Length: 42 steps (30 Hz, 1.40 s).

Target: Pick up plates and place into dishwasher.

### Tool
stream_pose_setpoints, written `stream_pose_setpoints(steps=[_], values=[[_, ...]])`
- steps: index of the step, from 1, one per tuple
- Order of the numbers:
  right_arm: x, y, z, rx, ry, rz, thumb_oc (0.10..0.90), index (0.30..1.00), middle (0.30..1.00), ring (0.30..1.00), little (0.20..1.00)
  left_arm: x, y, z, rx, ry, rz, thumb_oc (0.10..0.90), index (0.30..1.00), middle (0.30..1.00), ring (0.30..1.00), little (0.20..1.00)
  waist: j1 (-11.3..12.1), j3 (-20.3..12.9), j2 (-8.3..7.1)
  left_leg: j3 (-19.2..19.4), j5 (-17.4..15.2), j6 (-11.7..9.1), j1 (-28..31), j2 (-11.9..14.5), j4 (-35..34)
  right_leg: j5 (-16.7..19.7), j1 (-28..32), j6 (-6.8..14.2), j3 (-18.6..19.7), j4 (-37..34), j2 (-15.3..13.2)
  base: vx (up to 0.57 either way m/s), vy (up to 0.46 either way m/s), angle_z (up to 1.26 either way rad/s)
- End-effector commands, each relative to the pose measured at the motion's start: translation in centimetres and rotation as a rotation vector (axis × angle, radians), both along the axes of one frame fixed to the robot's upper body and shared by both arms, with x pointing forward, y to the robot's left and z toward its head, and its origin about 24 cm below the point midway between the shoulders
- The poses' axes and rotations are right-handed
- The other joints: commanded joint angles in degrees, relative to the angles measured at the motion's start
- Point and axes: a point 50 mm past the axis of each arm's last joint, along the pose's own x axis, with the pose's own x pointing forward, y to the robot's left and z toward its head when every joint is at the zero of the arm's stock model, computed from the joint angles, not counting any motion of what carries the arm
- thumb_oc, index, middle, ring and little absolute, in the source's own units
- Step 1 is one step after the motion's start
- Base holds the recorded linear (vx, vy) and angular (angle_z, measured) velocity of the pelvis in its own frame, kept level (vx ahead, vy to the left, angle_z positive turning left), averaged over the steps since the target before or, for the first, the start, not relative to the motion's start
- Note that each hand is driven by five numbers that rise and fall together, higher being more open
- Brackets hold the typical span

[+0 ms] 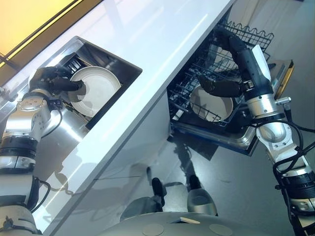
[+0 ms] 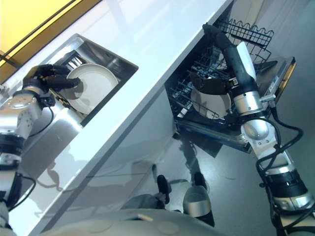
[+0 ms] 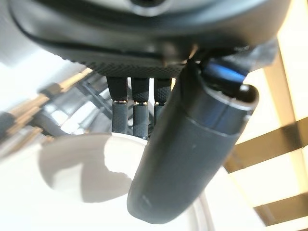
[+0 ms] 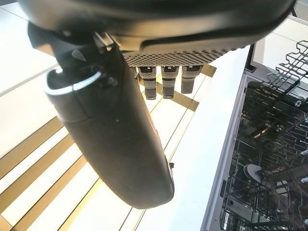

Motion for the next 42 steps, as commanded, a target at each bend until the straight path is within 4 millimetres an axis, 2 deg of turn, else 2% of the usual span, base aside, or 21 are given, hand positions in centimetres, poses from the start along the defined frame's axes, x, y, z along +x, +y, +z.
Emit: stream_pose_setpoints(steps=[1,5,7,11,14,15,16,17,27,30,32,37,42], values=[[-1.7,0.6,3.1,0.036,-0.228,0.069,0.8,0.9,0.9,0.9,0.9,-1.2,2.0,5.6,0.02,-0.301,0.097,0.259,0.436,0.436,0.436,0.359,1.6,-10.0,-0.42,-0.1,-6.5,-0.2,2.0,-3.4,1.1,0.5,-4.0,0.9,0.5,3.9,1.6,0.0,0.0,0.0],[-1.8,0.4,3.1,0.038,-0.228,0.066,0.8,0.9,0.9,0.9,0.9,-1.7,2.4,5.7,0.024,-0.32,0.126,0.259,0.436,0.436,0.436,0.359,1.8,-10.5,-0.68,-0.3,-6.4,-0.2,2.2,-3.2,0.9,0.5,-3.6,0.8,0.2,3.4,1.7,0.0,0.0,0.0],[-1.8,0.4,3.1,0.038,-0.229,0.065,0.8,0.9,0.9,0.9,0.9,-1.8,2.6,5.8,0.025,-0.318,0.128,0.295,0.467,0.467,0.467,0.395,1.9,-10.6,-0.77,-0.4,-6.3,-0.3,2.2,-3.2,0.8,0.5,-3.4,0.7,0.2,3.3,1.7,-0.02,-0.01,0.03],[-1.8,0.3,3.2,0.04,-0.234,0.063,0.8,0.9,0.9,0.9,0.9,-1.8,2.8,5.8,0.04,-0.29,0.104,0.303,0.474,0.474,0.474,0.403,2.2,-10.9,-0.93,-0.6,-6.3,-0.3,2.3,-3.1,0.8,0.6,-3.2,0.7,0.0,3.2,1.8,-0.02,-0.011,0.02],[-1.7,0.3,3.2,0.041,-0.238,0.06,0.8,0.9,0.9,0.9,0.9,-1.7,2.6,5.3,0.072,-0.248,0.083,0.38,0.54,0.54,0.54,0.48,2.4,-11.0,-1.03,-1.0,-6.2,-0.2,2.2,-3.1,0.8,0.6,-3.2,0.7,-0.1,3.3,1.8,0.0,0.0,0.0],[-1.7,0.3,3.2,0.042,-0.237,0.059,0.8,0.9,0.9,0.9,0.9,-1.7,2.7,5.2,0.081,-0.231,0.083,0.416,0.571,0.571,0.571,0.516,2.4,-11.0,-1.06,-1.1,-6.2,-0.2,2.3,-3.1,0.8,0.6,-3.1,0.7,-0.1,3.3,1.8,0.0,0.0,0.0],[-1.7,0.2,3.3,0.043,-0.235,0.057,0.8,0.9,0.9,0.9,0.9,-1.7,2.8,4.9,0.103,-0.2,0.089,0.501,0.644,0.644,0.644,0.601,2.4,-11.0,-1.08,-1.1,-6.2,-0.2,2.3,-3.1,0.8,0.6,-3.1,0.7,-0.1,3.3,1.9,0.0,0.0,0.0],[-1.7,0.2,3.2,0.042,-0.233,0.055,0.8,0.9,0.9,0.9,0.9,-1.8,2.9,4.7,0.109,-0.179,0.09,0.8,0.9,0.9,0.9,0.9,2.4,-11.1,-1.07,-1.2,-6.1,-0.2,2.3,-3.2,0.7,0.6,-3.1,0.7,-0.1,3.3,1.9,0.0,0.0,0.0],[-1.5,-0.2,3.5,0.033,-0.192,0.061,0.8,0.9,0.9,0.9,0.9,-2.1,4.6,1.7,0.242,0.102,0.092,0.8,0.9,0.9,0.9,0.9,1.2,-10.1,-0.29,-1.2,-5.9,0.4,1.4,-3.9,0.7,0.5,-5.3,1.2,1.2,5.4,1.7,0.03,0.034,0.0],[-1.3,0.0,3.7,0.026,-0.182,0.07,0.8,0.9,0.9,0.9,0.9,-1.8,4.4,0.8,0.259,0.142,0.087,0.8,0.9,0.9,0.9,0.9,0.5,-9.2,0.81,-1.0,-6.2,0.6,1.1,-4.6,0.6,-0.3,-6.3,1.4,1.6,6.2,1.4,0.08,0.103,0.0],[-1.1,0.3,4.0,0.013,-0.181,0.082,0.8,0.9,0.9,0.9,0.9,-1.3,3.9,0.6,0.257,0.149,0.086,0.8,0.9,0.9,0.9,0.9,-0.4,-8.1,2.3,-0.6,-5.9,0.6,0.3,-5.1,0.7,-0.6,-7.8,1.5,2.1,7.1,1.1,0.01,0.144,-0.02],[-0.9,1.1,4.3,-0.019,-0.178,0.11,0.8,0.9,0.9,0.9,0.9,-0.3,3.2,1.4,0.25,0.118,0.12,0.8,0.9,0.9,0.9,0.9,-2.3,-5.3,5.41,0.7,-5.2,0.3,-1.0,-5.7,0.6,-0.8,-10.0,1.6,3.4,7.9,1.0,0.01,0.136,-0.01],[-1.2,1.1,3.8,-0.036,-0.157,0.122,0.8,0.9,0.9,0.9,0.9,0.0,3.7,4.7,0.297,0.0,0.225,0.8,0.9,0.9,0.9,0.9,-4.3,-3.4,7.36,2.7,-4.9,0.0,-1.6,-5.8,0.6,-0.9,-11.2,1.7,4.6,8.3,1.1,0.08,0.064,-0.14]])
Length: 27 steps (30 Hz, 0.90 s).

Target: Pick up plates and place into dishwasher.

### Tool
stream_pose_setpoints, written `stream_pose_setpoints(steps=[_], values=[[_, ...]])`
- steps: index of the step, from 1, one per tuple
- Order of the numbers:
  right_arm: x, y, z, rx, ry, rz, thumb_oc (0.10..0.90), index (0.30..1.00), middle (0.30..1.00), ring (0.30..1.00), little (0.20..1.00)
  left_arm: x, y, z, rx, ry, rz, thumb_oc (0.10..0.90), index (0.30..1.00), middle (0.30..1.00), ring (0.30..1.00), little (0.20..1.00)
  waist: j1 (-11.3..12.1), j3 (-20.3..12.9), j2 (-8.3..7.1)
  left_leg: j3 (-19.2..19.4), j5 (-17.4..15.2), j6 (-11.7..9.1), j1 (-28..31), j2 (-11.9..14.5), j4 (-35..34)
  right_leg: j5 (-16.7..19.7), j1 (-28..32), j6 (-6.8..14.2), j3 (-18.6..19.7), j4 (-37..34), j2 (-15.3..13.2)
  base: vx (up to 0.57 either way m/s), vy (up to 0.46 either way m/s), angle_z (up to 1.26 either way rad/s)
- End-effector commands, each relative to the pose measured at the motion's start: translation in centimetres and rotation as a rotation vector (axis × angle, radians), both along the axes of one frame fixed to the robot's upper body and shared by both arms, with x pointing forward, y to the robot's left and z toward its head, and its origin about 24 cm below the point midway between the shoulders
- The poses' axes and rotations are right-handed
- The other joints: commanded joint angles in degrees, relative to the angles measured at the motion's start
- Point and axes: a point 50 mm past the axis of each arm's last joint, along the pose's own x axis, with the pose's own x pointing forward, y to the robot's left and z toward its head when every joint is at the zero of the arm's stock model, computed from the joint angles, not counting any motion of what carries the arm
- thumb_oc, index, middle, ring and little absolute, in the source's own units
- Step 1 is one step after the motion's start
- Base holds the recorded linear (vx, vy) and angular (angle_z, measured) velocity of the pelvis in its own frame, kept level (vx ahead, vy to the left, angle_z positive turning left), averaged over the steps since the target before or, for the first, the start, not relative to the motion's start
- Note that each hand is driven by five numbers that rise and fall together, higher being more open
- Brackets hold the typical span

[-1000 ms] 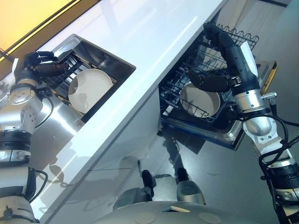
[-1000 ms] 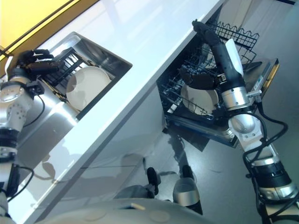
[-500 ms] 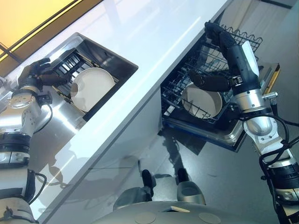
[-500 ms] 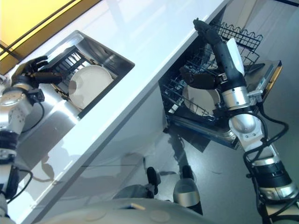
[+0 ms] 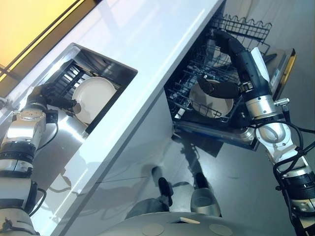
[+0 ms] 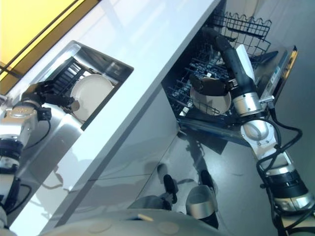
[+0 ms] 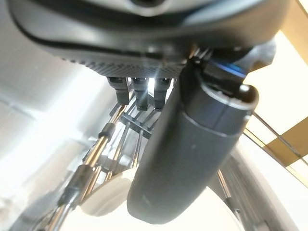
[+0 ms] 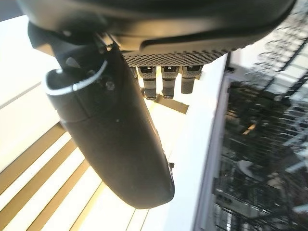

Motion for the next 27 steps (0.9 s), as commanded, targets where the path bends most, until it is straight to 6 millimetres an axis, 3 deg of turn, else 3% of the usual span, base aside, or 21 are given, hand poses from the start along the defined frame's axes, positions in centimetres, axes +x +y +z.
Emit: stream_pose_setpoints(steps=[1,4,8,17,22,27], values=[[-1.3,1.3,4.5,-0.054,-0.212,0.119,0.8,0.9,0.9,0.9,0.9,1.8,1.1,9.7,0.148,-0.313,0.079,0.8,0.9,0.9,0.9,0.9,-1.6,-1.6,2.09,1.9,-5.4,-0.8,2.5,-5.1,0.6,-1.4,-6.2,1.1,3.1,7.9,1.8,0.07,0.04,-0.11],[-1.4,1.4,4.3,-0.063,-0.205,0.125,0.8,0.9,0.9,0.9,0.9,2.3,0.7,11.4,0.159,-0.337,0.084,0.8,0.9,0.9,0.9,0.9,-2.4,-1.0,2.81,2.7,-5.2,-1.0,2.3,-5.1,0.8,-1.5,-6.7,1.2,3.5,8.1,1.6,0.06,0.023,-0.1],[-1.5,1.4,4.2,-0.066,-0.201,0.127,0.8,0.9,0.9,0.9,0.9,2.8,0.2,11.8,0.153,-0.322,0.075,0.8,0.9,0.9,0.9,0.9,-3.0,-0.3,3.34,3.3,-5.1,-1.1,1.9,-5.1,1.0,-1.5,-7.3,1.2,3.8,8.4,1.7,0.03,0.009,-0.12],[-1.4,1.6,4.7,-0.08,-0.21,0.126,0.8,0.9,0.9,0.9,0.9,4.0,-1.4,9.8,0.103,-0.23,0.0,0.8,0.9,0.9,0.9,0.9,-4.3,2.5,4.28,4.2,-5.0,-1.4,0.3,-5.2,2.3,-1.7,-8.9,0.9,4.7,9.2,1.9,0.01,0.009,-0.08],[-1.3,1.7,5.0,-0.093,-0.223,0.122,0.8,0.9,0.9,0.9,0.9,4.1,-1.8,7.7,0.067,-0.124,-0.014,0.8,0.9,0.9,0.9,0.9,-4.4,3.4,4.34,4.1,-4.9,-1.5,-0.3,-5.1,3.0,-1.8,-9.3,0.7,4.7,9.6,1.8,0.0,0.0,0.0],[-1.3,1.4,5.4,-0.101,-0.229,0.109,0.8,0.9,0.9,0.9,0.9,2.9,-0.7,3.8,0.003,0.044,0.025,0.8,0.9,0.9,0.9,0.9,-4.1,3.7,4.29,3.6,-5.0,-1.6,-0.5,-5.2,3.7,-2.0,-9.1,0.5,4.3,9.7,1.7,0.0,0.0,0.0]])
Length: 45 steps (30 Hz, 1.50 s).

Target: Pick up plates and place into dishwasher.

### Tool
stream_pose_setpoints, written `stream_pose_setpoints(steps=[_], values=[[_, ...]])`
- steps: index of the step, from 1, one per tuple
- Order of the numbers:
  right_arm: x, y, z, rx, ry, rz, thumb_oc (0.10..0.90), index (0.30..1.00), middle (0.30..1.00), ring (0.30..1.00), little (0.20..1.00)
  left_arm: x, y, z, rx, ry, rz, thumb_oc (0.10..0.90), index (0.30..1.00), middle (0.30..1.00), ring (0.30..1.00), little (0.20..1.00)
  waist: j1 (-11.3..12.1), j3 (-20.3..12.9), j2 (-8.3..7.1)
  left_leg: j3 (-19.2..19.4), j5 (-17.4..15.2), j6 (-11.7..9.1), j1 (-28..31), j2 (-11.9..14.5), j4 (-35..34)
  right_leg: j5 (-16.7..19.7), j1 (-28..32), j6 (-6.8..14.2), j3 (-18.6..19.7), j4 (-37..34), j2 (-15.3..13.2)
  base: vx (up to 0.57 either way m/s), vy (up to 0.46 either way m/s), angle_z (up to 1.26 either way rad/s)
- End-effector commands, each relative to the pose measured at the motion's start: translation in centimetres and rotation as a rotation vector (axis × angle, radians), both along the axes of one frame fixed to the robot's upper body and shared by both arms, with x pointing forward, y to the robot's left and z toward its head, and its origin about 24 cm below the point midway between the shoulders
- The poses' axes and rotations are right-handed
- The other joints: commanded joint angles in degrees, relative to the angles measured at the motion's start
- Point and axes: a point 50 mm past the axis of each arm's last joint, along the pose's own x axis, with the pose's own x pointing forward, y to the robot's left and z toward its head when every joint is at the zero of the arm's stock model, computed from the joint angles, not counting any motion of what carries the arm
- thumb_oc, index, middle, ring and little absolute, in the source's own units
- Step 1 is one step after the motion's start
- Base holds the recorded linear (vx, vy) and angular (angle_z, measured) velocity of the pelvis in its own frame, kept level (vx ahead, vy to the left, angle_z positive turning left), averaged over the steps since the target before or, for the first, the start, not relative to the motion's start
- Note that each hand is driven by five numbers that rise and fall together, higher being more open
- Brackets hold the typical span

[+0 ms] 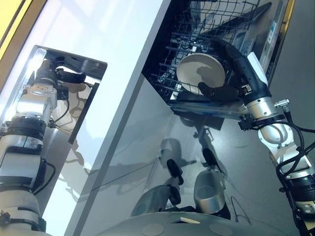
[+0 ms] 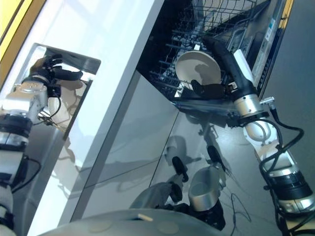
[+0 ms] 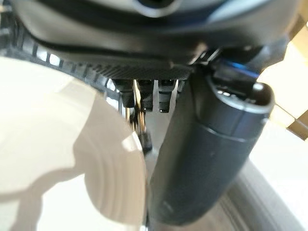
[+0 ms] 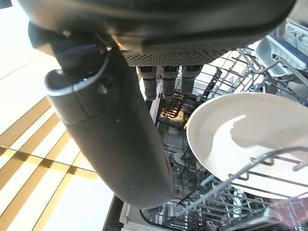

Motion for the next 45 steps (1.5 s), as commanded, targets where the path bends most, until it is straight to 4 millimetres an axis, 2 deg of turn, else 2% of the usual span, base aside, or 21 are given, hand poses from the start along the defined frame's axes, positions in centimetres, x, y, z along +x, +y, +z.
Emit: stream_pose_setpoints(steps=[1,4,6,13,17,27,33,38,45], values=[[-1.4,1.7,5.6,-0.045,-0.273,0.114,0.8,0.9,0.9,0.9,0.9,-2.0,3.9,-1.3,0.022,0.118,0.16,0.8,0.9,0.9,0.9,0.9,1.3,-4.9,-0.98,1.0,-4.9,-1.4,0.5,-4.9,3.8,-1.9,-5.8,0.1,1.4,7.9,1.8,0.0,0.0,0.0],[-1.5,1.5,5.4,-0.046,-0.265,0.103,0.8,0.9,0.9,0.9,0.9,-2.8,4.9,-1.6,0.038,0.077,0.24,0.8,0.9,0.9,0.9,0.9,1.6,-5.0,-1.04,0.6,-4.9,-1.4,0.6,-4.9,4.0,-2.0,-5.5,0.0,1.1,7.9,1.7,0.0,0.0,0.0],[-1.6,1.3,5.3,-0.044,-0.263,0.098,0.8,0.9,0.9,0.9,0.9,-3.3,5.9,-0.7,0.058,0.015,0.309,0.8,0.9,0.9,0.9,0.9,1.9,-5.1,-1.02,0.4,-4.9,-1.4,0.6,-5.0,4.0,-2.2,-5.4,-0.1,0.8,7.9,1.6,0.0,0.0,0.0],[-1.9,1.1,4.7,-0.048,-0.254,0.097,0.8,0.9,0.9,0.9,0.9,-4.7,8.2,4.9,0.137,-0.248,0.539,0.8,0.9,0.9,0.9,0.9,2.3,-6.0,-0.61,-0.2,-4.8,-1.7,0.7,-5.1,3.9,-2.5,-5.1,-0.5,0.2,7.9,1.2,0.0,0.003,0.02],[-1.9,0.9,4.4,-0.051,-0.24,0.098,0.8,0.9,0.9,0.9,0.9,-5.7,9.5,6.3,0.142,-0.286,0.587,0.8,0.9,0.9,0.9,0.9,2.4,-6.9,-0.35,-0.3,-5.0,-1.8,1.1,-5.1,3.6,-2.8,-4.7,-0.5,0.2,7.8,1.1,0.02,0.003,0.06],[-2.4,0.7,3.9,-0.05,-0.232,0.094,0.8,0.9,0.9,0.9,0.9,-6.6,10.3,5.9,0.118,-0.264,0.596,0.8,0.9,0.9,0.9,0.9,2.9,-7.5,-0.36,-1.0,-5.2,-1.6,1.8,-5.0,3.6,-3.3,-4.0,-0.5,0.0,8.0,1.2,0.0,-0.015,0.07],[-2.5,0.7,4.0,-0.048,-0.239,0.088,0.8,0.9,0.9,0.9,0.9,-6.2,10.0,4.0,0.05,-0.172,0.511,0.8,0.9,0.9,0.9,0.9,3.2,-7.7,-0.6,-1.4,-5.4,-1.5,2.0,-4.9,3.7,-3.6,-3.7,-0.5,-0.3,8.3,1.4,-0.01,-0.023,0.04],[-2.4,0.6,4.2,-0.043,-0.24,0.084,0.8,0.9,0.9,0.9,0.9,-5.1,8.3,1.5,-0.035,-0.136,0.369,0.8,0.9,0.9,0.9,0.9,3.2,-7.6,-0.86,-1.7,-5.5,-1.4,2.3,-4.9,3.8,-3.7,-3.5,-0.6,-0.5,8.5,1.5,0.0,-0.001,0.01],[-2.1,0.7,4.2,-0.045,-0.231,0.094,0.8,0.9,0.9,0.9,0.9,-3.5,6.0,1.5,-0.101,-0.194,0.277,0.8,0.9,0.9,0.9,0.9,2.9,-7.2,-0.9,-1.4,-5.4,-1.5,2.3,-4.8,3.7,-3.6,-3.6,-0.6,-0.2,8.5,1.8,0.0,0.0,0.03]])
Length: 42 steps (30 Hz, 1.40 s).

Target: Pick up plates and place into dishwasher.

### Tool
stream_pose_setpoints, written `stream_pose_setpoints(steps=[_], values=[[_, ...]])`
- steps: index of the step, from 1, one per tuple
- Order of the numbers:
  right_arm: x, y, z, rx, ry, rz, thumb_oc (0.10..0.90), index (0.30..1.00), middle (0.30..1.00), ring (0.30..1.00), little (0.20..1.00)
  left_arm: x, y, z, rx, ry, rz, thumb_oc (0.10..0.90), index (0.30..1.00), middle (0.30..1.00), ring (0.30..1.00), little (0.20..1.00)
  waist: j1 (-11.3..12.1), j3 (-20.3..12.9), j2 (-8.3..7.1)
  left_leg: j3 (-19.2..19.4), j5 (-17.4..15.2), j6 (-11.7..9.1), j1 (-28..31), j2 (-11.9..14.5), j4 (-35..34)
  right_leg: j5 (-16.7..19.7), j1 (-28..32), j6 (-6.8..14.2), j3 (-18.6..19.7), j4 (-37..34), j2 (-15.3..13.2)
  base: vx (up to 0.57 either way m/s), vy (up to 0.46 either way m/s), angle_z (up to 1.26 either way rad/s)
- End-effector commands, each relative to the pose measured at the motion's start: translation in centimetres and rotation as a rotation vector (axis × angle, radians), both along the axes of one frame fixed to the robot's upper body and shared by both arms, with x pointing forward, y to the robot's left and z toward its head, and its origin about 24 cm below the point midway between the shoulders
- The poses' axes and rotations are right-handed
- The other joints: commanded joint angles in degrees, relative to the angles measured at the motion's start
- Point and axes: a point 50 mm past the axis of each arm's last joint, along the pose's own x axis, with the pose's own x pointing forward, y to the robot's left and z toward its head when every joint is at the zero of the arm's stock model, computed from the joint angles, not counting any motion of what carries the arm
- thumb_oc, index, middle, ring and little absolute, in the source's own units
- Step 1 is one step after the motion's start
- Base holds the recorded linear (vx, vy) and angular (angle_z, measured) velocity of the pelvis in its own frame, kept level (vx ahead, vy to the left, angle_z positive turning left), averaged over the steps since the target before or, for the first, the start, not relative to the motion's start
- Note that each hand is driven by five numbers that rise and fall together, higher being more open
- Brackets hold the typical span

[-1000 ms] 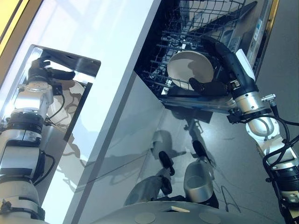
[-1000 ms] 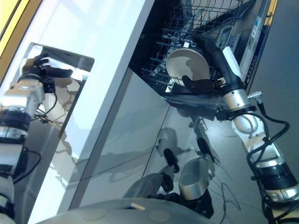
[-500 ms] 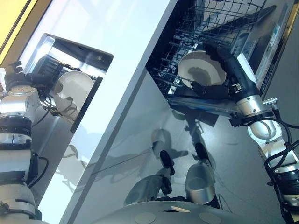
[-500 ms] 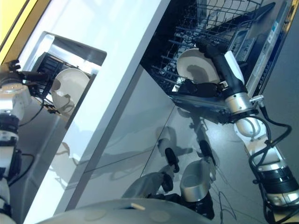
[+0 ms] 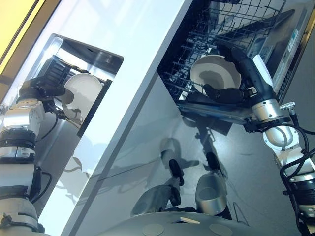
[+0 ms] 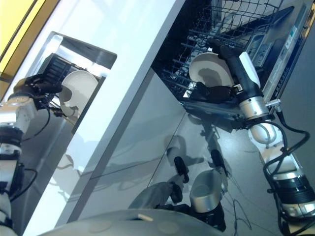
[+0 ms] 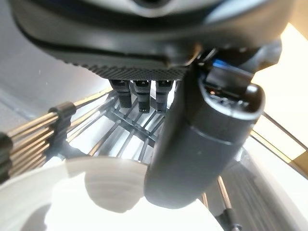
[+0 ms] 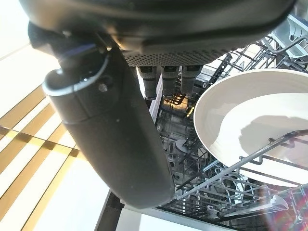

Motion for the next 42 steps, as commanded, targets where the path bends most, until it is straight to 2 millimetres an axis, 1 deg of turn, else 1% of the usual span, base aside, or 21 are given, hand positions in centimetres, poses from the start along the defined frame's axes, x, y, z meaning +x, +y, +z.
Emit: stream_pose_setpoints(steps=[1,7,12,14,19,27,32,33,34,36,38,39,42], values=[[-1.6,1.9,4.4,-0.026,-0.243,0.135,0.8,0.9,0.9,0.9,0.9,-0.2,1.4,4.2,0.068,-0.18,0.028,0.8,0.9,0.9,0.9,0.9,0.3,-7.2,-0.99,1.6,-5.8,-1.7,1.4,-4.3,3.7,-3.3,-5.9,-0.8,2.7,8.5,2.3,0.0,0.0,0.0],[-1.6,2.0,4.3,-0.022,-0.247,0.136,0.8,0.9,0.9,0.9,0.9,0.2,0.5,3.8,0.046,-0.193,0.006,0.8,0.9,0.9,0.9,0.9,0.4,-6.9,-0.93,1.7,-5.7,-1.7,1.4,-4.3,3.6,-3.2,-5.9,-0.9,2.6,8.4,2.4,0.0,0.0,0.0],[-1.6,2.1,4.4,-0.028,-0.247,0.137,0.8,0.9,0.9,0.9,0.9,0.2,0.2,2.6,0.031,-0.143,-0.03,0.8,0.9,0.9,0.9,0.9,0.3,-6.7,-0.81,1.8,-5.6,-1.8,1.3,-4.3,3.7,-3.1,-6.1,-0.8,2.7,8.4,2.4,0.0,0.0,0.0],[-1.5,2.1,4.5,-0.029,-0.248,0.137,0.8,0.9,0.9,0.9,0.9,0.2,0.2,2.5,0.033,-0.139,-0.032,0.8,0.9,0.9,0.9,0.9,0.3,-6.7,-0.81,1.8,-5.6,-1.8,1.2,-4.4,3.7,-3.1,-6.2,-0.8,2.8,8.4,2.4,0.0,0.0,0.0],[-1.4,1.9,5.0,-0.042,-0.247,0.139,0.8,0.9,0.9,0.9,0.9,0.8,-0.7,1.8,0.027,-0.099,-0.133,0.8,0.9,0.9,0.9,0.9,-0.4,-6.0,-0.76,2.0,-5.4,-1.8,0.8,-4.3,3.7,-3.0,-6.7,-0.9,3.5,8.6,2.7,0.0,0.015,0.0],[-1.2,2.1,5.2,-0.048,-0.255,0.147,0.8,0.9,0.9,0.9,0.9,2.3,-3.2,1.6,0.024,-0.075,-0.25,0.8,0.9,0.9,0.9,0.9,-1.2,-5.1,-0.76,2.9,-5.2,-1.8,0.3,-4.3,3.8,-2.7,-7.4,-0.8,4.1,8.6,2.9,0.0,0.009,-0.05],[-1.1,2.2,5.4,-0.05,-0.254,0.155,0.8,0.9,0.9,0.9,0.9,3.0,-5.8,0.2,-0.083,-0.043,-0.429,0.8,0.9,0.9,0.9,0.9,-1.5,-4.6,-0.75,3.1,-5.1,-1.8,0.3,-4.4,3.9,-2.4,-7.5,-0.7,4.4,8.6,2.9,0.0,0.008,-0.03],[-1.1,2.2,5.4,-0.05,-0.253,0.155,0.8,0.9,0.9,0.9,0.9,3.0,-6.0,0.0,-0.098,-0.037,-0.45,0.8,0.9,0.9,0.9,0.9,-1.5,-4.6,-0.73,3.1,-5.1,-1.8,0.3,-4.4,3.9,-2.4,-7.4,-0.7,4.4,8.6,2.9,0.0,0.0,0.0],[-1.1,2.1,5.3,-0.048,-0.249,0.156,0.8,0.9,0.9,0.9,0.9,2.9,-6.8,-0.7,-0.15,-0.017,-0.513,0.8,0.9,0.9,0.9,0.9,-1.5,-4.5,-0.67,3.2,-5.2,-1.7,0.4,-4.4,3.9,-2.4,-7.3,-0.7,4.3,8.5,2.8,0.0,0.0,0.0],[-1.1,2.0,5.2,-0.042,-0.244,0.156,0.8,0.9,0.9,0.9,0.9,2.7,-7.9,-1.7,-0.199,0.008,-0.579,0.8,0.9,0.9,0.9,0.9,-1.5,-4.4,-0.56,3.2,-5.2,-1.8,0.5,-4.5,4.0,-2.3,-7.1,-0.7,4.2,8.5,2.8,0.0,0.0,0.0],[-1.1,2.0,5.2,-0.04,-0.243,0.157,0.8,0.9,0.9,0.9,0.9,2.5,-8.5,-2.2,-0.222,0.017,-0.623,0.8,0.9,0.9,0.9,0.9,-1.4,-4.3,-0.5,3.1,-5.2,-1.7,0.6,-4.5,3.9,-2.3,-6.9,-0.7,4.1,8.4,2.7,0.0,0.0,0.0],[-1.2,2.0,5.1,-0.041,-0.241,0.156,0.8,0.9,0.9,0.9,0.9,2.3,-9.2,-2.6,-0.251,0.013,-0.656,0.8,0.9,0.9,0.9,0.9,-1.2,-4.3,-0.46,3.0,-5.2,-1.7,0.7,-4.6,4.0,-2.3,-6.7,-0.7,3.9,8.3,2.6,0.0,0.0,0.0],[-1.2,1.9,5.0,-0.04,-0.238,0.152,0.8,0.9,0.9,0.9,0.9,1.9,-9.9,-2.8,-0.271,0.006,-0.717,0.8,0.9,0.9,0.9,0.9,-0.8,-4.6,-0.44,2.8,-5.4,-1.6,1.0,-4.7,3.9,-2.3,-6.2,-0.7,3.5,8.1,2.5,0.0,0.003,0.01]])
